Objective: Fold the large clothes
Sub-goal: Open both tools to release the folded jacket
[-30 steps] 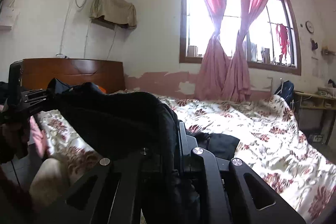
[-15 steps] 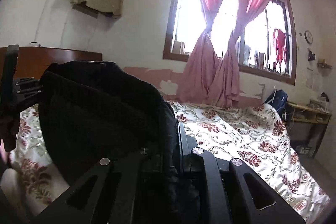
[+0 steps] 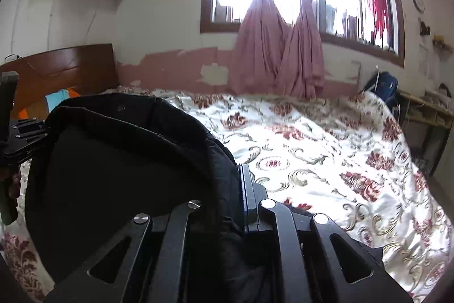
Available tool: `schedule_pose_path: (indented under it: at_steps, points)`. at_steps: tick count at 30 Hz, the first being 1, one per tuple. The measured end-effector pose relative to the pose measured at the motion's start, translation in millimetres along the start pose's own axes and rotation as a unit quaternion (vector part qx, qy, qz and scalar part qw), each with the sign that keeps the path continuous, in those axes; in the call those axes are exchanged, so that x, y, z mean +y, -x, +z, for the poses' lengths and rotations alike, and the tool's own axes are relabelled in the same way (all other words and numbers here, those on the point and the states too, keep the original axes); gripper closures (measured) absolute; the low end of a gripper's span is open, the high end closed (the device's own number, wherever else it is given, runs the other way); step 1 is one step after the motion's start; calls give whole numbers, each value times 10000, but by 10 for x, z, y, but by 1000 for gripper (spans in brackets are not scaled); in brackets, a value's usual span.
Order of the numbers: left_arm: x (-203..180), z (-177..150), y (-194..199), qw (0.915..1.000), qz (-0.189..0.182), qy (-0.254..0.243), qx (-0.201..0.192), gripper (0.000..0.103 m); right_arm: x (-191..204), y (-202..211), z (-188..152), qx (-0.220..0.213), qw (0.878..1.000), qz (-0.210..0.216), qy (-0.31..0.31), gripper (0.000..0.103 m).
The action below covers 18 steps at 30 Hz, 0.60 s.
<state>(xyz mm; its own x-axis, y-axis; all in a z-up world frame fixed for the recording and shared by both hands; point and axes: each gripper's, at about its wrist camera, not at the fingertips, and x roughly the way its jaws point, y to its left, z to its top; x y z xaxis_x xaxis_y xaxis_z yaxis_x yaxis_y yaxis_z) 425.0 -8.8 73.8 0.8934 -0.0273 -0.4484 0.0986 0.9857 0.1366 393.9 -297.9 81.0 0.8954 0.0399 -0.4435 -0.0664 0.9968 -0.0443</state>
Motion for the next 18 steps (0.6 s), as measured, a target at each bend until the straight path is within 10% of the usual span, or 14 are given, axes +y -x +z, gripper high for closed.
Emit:
schedule_pose_path:
  at_steps: [9,14,18]
  points:
    - [175,-375,-224,9970,-602,405,280,85,-25,-97,-203,102,9999,56,51,78]
    - [354,-331,3,9940,-545,940,-153,8,-22,153,-151,-237,9996,100,113,52]
    - [430,-347,266,9921,-577,1020,-442,7,25,350,-255,-206,9993,277,154,43]
